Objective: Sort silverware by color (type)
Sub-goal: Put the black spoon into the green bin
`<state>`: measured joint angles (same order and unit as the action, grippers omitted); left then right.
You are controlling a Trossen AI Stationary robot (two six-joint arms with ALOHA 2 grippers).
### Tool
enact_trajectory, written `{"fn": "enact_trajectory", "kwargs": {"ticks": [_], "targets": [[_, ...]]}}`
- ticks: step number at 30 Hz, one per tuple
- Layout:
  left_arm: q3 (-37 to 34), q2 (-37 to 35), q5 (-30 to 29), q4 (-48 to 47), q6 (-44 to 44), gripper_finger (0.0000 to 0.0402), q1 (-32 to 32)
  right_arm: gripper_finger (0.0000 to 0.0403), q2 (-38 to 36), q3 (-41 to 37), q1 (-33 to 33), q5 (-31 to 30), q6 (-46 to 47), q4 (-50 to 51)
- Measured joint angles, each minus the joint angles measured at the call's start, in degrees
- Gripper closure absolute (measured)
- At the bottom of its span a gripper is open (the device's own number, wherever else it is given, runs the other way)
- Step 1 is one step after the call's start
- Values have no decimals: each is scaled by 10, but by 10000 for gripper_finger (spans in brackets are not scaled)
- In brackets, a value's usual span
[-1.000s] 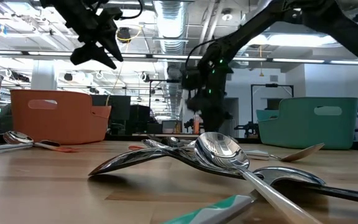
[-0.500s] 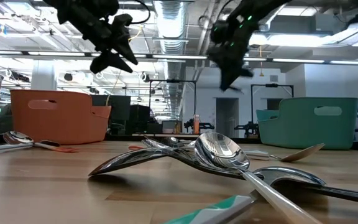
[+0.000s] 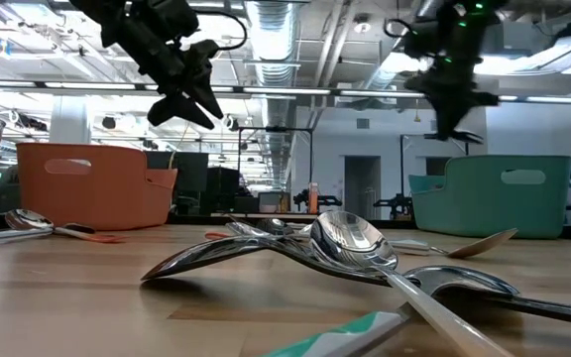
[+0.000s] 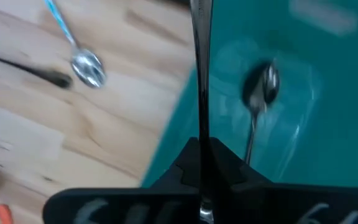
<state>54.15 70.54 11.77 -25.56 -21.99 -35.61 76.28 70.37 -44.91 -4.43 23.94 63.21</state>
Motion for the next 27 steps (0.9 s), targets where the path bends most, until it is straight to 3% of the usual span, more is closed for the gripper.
{"fn": "enact_trajectory", "kwargs": {"ticks": [5, 11, 17, 27], "targets": [[0, 0, -33, 19, -22, 271, -2, 385, -55, -95, 7, 1, 37, -25], [0, 0, -88, 68, 46, 271, -2, 360, -61, -173, -7, -2, 60, -70], [0, 0, -61, 101, 33, 271, -2, 296, -52, -195, -25, -2, 72, -88], [0, -6, -14, 70, 51, 271, -2, 201, -86, -189, -3, 23, 92, -150]]}}
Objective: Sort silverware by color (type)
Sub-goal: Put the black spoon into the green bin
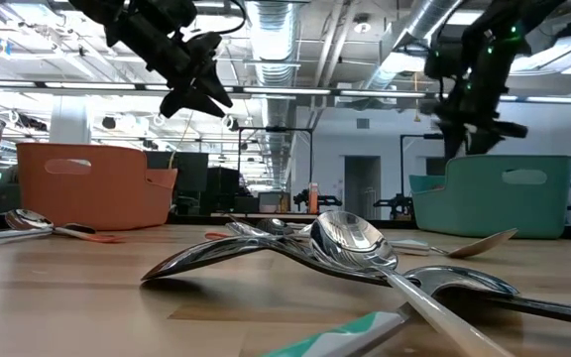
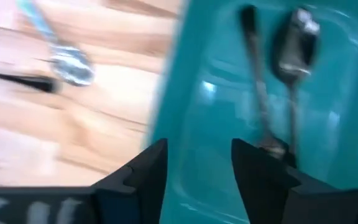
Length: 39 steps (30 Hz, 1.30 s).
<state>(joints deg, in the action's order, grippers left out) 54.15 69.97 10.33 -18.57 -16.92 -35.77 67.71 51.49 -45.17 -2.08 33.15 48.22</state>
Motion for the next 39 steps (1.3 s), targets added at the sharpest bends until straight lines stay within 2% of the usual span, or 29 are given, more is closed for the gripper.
{"fn": "enact_trajectory", "kwargs": {"ticks": [4, 11, 17, 26, 31, 36, 39], "targets": [[0, -7, 3, -18, 20, 271, 0, 197, -3, 35, 41, -1, 6, -31], [0, -12, 82, -15, 66, 271, -3, 203, 40, 98, 132, -27, 19, -105], [0, -19, 100, -19, 100, 271, -3, 203, 99, 137, 195, -36, 25, -149], [0, -61, 92, -36, 158, 271, -3, 204, 187, 187, 264, -93, 30, -147], [0, -72, 88, -84, 182, 271, -3, 202, 232, 215, 298, -101, -24, -167], [0, -84, 84, -143, 180, 271, -3, 203, 280, 234, 318, -98, -116, -238], [0, -91, 80, -185, 181, 271, -3, 206, 316, 252, 318, -97, -127, -275]]}}
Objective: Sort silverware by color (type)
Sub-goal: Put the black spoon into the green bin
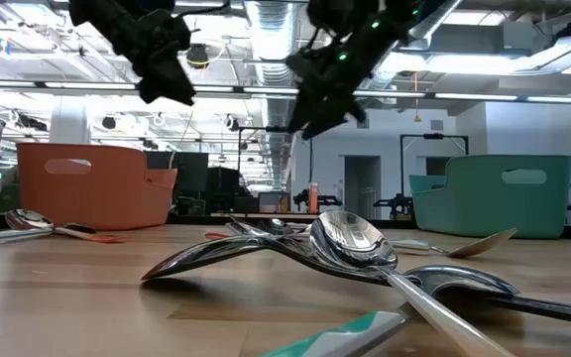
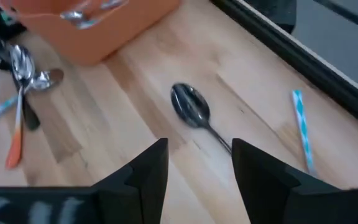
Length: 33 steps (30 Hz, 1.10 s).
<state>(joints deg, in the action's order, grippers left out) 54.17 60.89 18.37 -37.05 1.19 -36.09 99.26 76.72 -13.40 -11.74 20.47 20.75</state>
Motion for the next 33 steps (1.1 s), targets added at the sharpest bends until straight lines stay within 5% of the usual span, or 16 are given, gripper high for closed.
{"fn": "enact_trajectory", "kwargs": {"ticks": [17, 33], "targets": [[0, -6, -76, -50, 16, 271, 0, 246, 204, 148, -78, 123, -93, 91], [0, -6, -118, -40, -35, 271, 0, 260, 249, 204, -112, 178, -275, 208]]}}
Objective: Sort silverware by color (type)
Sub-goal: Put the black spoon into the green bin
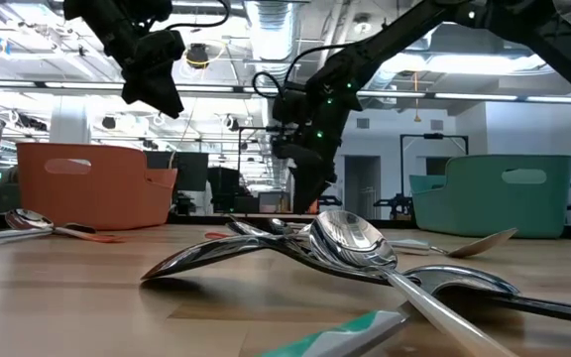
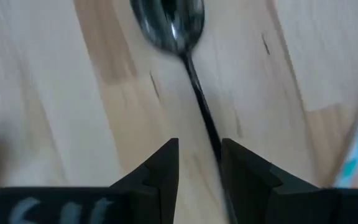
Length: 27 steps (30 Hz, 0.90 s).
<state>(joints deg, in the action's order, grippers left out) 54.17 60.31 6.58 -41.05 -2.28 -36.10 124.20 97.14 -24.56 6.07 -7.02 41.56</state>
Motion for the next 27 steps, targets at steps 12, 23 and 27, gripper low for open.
{"fn": "enact_trajectory", "kwargs": {"ticks": [12, 23, 27], "targets": [[0, 0, 0, 25, -15, 271, 0, 275, 8, -1, -24, -30, -284, 30], [0, 0, 0, 29, -20, 271, 0, 280, 26, 2, -46, -22, -297, 154], [0, 1, -1, 44, -20, 271, 0, 280, 39, 0, -50, -15, -292, 179]]}}
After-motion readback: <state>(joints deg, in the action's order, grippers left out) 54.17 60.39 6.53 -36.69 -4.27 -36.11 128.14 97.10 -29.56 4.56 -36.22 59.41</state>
